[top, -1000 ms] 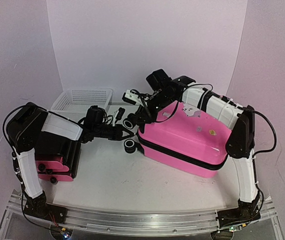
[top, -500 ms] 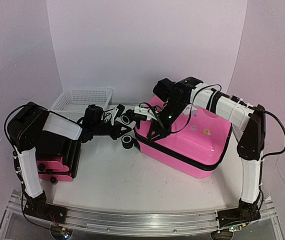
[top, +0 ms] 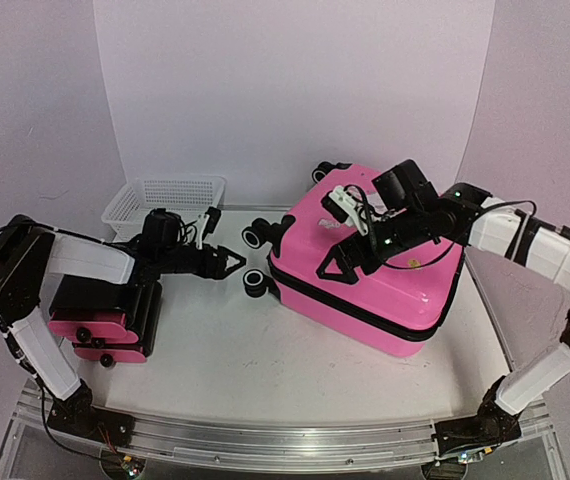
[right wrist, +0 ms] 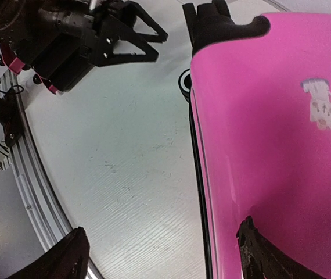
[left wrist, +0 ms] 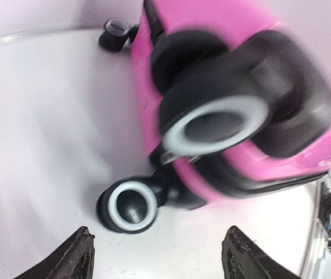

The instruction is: Open, take out, and arrange the luggage

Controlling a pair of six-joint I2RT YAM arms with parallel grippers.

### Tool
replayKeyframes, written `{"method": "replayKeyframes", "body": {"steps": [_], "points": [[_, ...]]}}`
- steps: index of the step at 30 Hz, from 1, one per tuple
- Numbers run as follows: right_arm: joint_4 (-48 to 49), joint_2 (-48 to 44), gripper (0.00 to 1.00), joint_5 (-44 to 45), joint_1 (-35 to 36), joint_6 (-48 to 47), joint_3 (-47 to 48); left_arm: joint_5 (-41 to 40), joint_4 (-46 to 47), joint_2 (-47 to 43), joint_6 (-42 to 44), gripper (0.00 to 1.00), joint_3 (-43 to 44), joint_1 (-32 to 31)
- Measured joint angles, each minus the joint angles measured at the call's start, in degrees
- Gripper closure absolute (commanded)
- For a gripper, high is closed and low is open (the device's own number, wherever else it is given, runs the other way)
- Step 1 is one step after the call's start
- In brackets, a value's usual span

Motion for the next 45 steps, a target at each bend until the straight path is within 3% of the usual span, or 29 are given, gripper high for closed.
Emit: {"method": "replayKeyframes", "body": {"steps": [4, 7, 13, 19, 25, 33, 45], "points": [[0.4, -6.6, 0.02, 2.4, 0.2, 9.7, -5.7, 1.9, -5.2, -4.5, -2.7, 0.11, 5.8, 0.0], [-3.3, -10.7, 0.02, 9.0, 0.0, 18.6, -6.2, 2.7, -7.4, -4.6, -3.7, 0.04, 12.3, 0.0], [-13.6, -13.9, 0.02, 21.7, -4.6, 29.9, -3.2, 3.9, -12.6, 4.1, -2.9, 0.06, 29.8, -0.1], [-17.5, -13.8, 0.02, 23.9, -13.5, 32.8, -3.2, 7.0, -20.0, 17.2, -0.2, 0.10, 44.2, -0.3], [-17.6, -11.1, 0.02, 23.5, -15.6, 32.6, -3.1, 9.2, -25.1, 18.7, 0.9, 0.14, 42.7, -1.9], [-12.1, -7.2, 0.02, 22.1, -21.1, 30.5, -1.6, 7.0, -24.4, 10.4, -0.2, 0.23, 33.2, -6.3], [-4.2, 13.1, 0.02, 19.5, -26.6, 20.6, 15.7, 3.4, -24.3, 5.4, -4.6, 0.23, 28.5, -19.7]]}}
